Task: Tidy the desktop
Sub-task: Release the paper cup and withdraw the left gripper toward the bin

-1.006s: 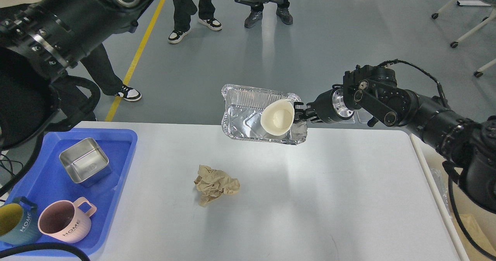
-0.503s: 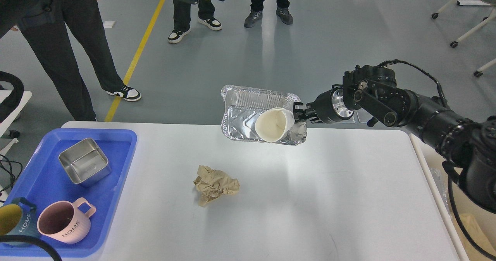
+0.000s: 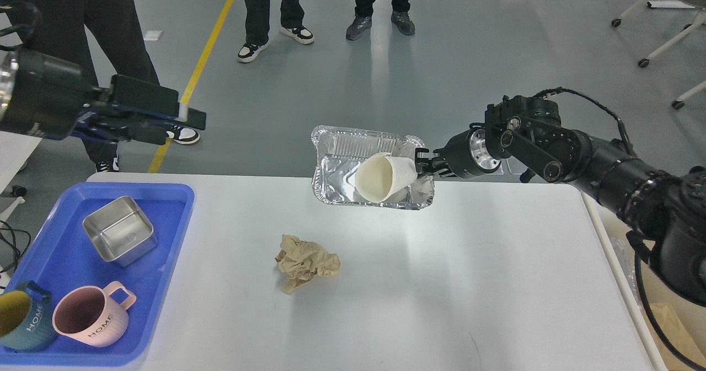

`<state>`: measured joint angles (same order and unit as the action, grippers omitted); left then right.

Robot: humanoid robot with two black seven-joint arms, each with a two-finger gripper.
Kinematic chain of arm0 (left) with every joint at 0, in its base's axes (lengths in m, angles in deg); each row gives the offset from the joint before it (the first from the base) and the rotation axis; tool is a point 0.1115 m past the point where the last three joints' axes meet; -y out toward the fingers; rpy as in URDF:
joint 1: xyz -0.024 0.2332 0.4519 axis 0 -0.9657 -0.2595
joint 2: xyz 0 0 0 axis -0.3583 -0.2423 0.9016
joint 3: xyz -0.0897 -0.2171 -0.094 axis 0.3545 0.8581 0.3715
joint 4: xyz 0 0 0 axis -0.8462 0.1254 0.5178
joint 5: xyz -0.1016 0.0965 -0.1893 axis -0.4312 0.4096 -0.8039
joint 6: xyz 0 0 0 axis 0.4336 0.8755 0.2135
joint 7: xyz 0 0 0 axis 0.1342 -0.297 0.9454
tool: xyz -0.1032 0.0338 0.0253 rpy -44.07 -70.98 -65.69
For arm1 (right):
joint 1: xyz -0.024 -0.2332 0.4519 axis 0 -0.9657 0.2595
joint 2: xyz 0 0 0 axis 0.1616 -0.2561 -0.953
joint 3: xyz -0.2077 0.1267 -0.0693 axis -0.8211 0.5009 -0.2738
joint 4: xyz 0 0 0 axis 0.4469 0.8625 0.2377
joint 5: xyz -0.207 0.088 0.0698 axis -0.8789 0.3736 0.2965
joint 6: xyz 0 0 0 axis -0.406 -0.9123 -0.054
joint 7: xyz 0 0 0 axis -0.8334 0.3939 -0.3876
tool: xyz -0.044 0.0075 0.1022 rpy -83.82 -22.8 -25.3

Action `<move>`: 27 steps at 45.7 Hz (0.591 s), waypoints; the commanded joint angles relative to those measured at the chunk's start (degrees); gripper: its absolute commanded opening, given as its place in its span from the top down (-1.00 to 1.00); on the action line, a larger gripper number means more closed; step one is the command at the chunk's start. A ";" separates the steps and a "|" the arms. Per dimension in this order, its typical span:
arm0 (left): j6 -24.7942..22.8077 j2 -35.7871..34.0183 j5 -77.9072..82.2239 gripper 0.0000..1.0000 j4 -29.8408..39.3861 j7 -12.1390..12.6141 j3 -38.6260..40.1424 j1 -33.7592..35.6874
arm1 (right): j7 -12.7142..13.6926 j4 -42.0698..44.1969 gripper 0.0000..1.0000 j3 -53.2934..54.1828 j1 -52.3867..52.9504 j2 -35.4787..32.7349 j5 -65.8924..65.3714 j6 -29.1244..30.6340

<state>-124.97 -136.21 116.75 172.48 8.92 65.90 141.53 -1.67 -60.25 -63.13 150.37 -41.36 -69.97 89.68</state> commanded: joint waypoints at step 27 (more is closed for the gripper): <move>-0.01 -14.35 10.44 -0.85 0.99 -18.14 -0.66 -11.36 | -0.07 -0.97 1.00 0.00 -0.15 0.02 0.00 -0.06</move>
<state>-124.97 -148.54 126.89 172.64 -7.85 65.37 130.18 -1.75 -60.89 -63.13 150.22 -41.31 -69.97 89.61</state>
